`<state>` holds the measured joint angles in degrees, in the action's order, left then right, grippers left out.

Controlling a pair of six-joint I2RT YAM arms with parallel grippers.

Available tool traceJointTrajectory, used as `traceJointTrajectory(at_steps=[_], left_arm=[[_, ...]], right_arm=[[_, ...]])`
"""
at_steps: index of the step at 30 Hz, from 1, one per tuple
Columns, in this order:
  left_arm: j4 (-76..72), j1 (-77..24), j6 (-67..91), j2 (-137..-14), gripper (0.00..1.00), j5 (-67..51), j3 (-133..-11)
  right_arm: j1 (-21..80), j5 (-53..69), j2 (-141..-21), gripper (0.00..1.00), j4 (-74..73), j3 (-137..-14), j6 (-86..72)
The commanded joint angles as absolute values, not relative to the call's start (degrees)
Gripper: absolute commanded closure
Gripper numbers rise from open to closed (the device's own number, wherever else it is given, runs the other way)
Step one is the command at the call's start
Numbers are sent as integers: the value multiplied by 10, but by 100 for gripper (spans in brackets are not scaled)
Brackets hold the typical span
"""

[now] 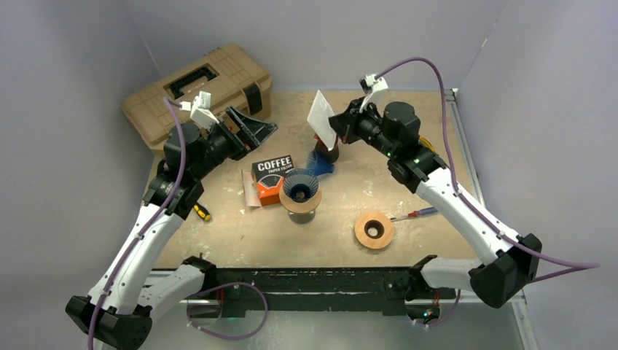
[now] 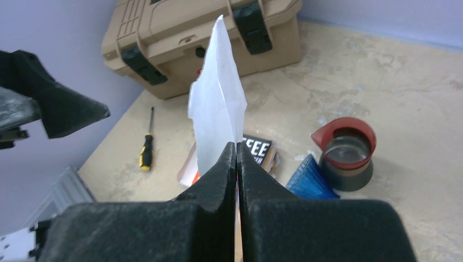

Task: Place the coffee filter in the dripper
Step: Place the coffee filter in the coffee dripper.

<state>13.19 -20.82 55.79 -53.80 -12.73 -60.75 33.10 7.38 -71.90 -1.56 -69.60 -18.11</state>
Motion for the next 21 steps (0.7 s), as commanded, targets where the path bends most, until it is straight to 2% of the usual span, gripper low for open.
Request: traceJointTrajectory(at_steps=[1,10,21], left_arm=[[161,-212,534,-534,7,-118,-625],[211,-212,515,-552,7,-135,-632],[207,-213,515,-579,7,-186,-626]], right_arm=[[309,153,-689,100,-40,-682,-244],[257,290,-679,100,-73,-673,-297],[258,322,-675,100,-122,-685,-308]])
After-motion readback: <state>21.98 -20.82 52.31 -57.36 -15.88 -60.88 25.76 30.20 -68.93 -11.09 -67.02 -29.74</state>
